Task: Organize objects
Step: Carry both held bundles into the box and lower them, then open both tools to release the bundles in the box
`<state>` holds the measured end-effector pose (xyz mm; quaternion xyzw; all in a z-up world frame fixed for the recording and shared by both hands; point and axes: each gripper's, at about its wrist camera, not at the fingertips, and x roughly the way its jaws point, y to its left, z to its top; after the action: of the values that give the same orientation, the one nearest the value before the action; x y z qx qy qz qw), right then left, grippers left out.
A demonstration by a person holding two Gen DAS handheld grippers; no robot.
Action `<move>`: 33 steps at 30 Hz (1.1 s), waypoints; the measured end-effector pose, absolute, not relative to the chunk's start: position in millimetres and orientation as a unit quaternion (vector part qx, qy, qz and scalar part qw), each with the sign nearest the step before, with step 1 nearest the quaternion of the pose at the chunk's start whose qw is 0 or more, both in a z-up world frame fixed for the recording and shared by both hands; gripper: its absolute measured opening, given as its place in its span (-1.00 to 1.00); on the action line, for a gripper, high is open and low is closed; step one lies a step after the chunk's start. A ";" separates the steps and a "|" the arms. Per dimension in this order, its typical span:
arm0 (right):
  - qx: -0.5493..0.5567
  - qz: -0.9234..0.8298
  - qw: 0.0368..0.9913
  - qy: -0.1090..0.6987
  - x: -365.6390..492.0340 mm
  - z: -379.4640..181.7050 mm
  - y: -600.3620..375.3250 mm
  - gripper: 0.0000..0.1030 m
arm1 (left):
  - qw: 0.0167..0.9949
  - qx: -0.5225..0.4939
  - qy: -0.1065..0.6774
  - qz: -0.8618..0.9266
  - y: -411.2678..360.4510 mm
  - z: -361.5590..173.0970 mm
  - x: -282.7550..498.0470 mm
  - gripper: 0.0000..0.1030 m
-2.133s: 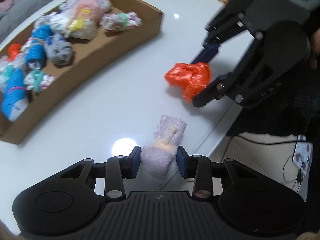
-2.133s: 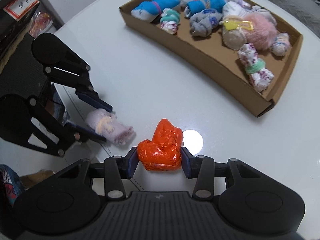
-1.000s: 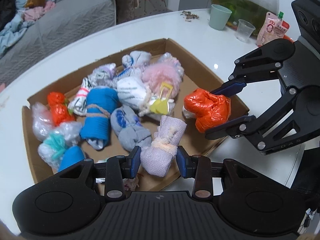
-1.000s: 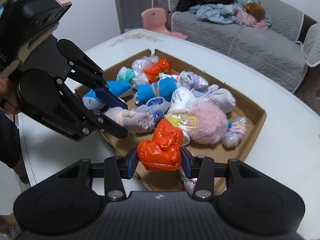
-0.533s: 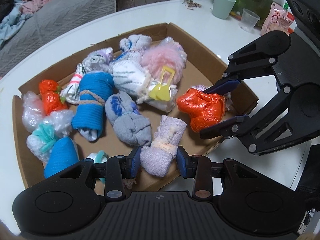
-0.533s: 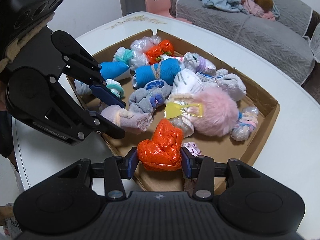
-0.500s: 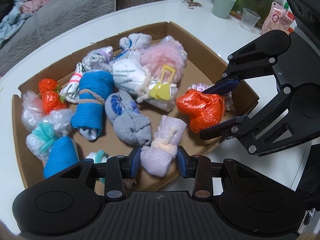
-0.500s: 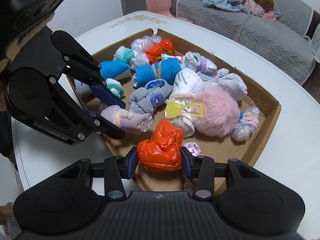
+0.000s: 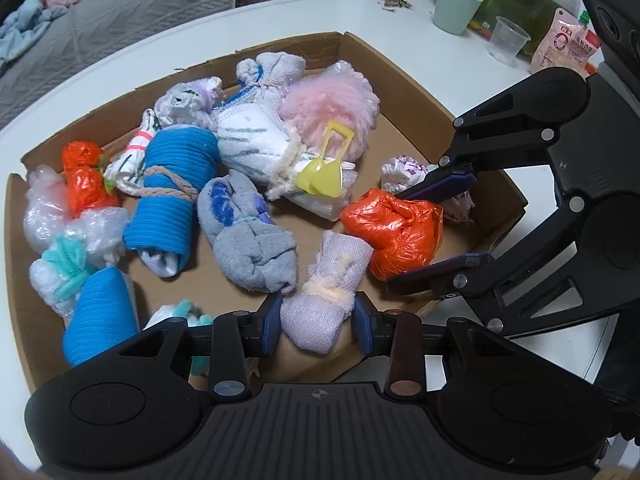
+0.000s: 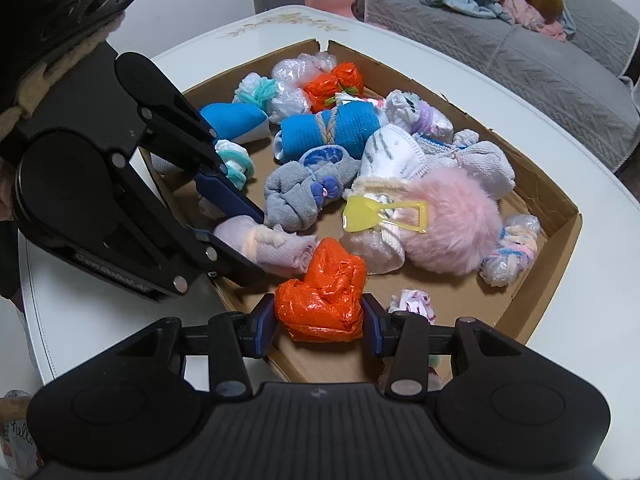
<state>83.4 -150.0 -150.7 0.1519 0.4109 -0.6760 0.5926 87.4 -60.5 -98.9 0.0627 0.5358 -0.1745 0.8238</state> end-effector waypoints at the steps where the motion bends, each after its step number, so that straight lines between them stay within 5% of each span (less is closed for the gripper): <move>1: 0.153 -0.676 0.593 0.411 82.5 -150.9 -150.6 -0.21 | 0.824 0.063 0.536 -0.175 -61.2 -98.9 88.2 -0.12; 14: 0.165 -0.673 0.592 0.411 78.1 -152.1 -155.5 -0.16 | 0.820 0.063 0.544 -0.165 -65.1 -99.3 88.7 -0.02; 33: 0.155 -0.674 0.584 0.425 79.6 -148.3 -153.6 -0.15 | 0.823 0.068 0.545 -0.149 -62.3 -89.6 88.8 0.38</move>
<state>79.6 -153.6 -148.3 0.1555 0.4246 -0.6738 0.5844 88.8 -62.3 -89.6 0.0677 0.5445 -0.1495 0.8225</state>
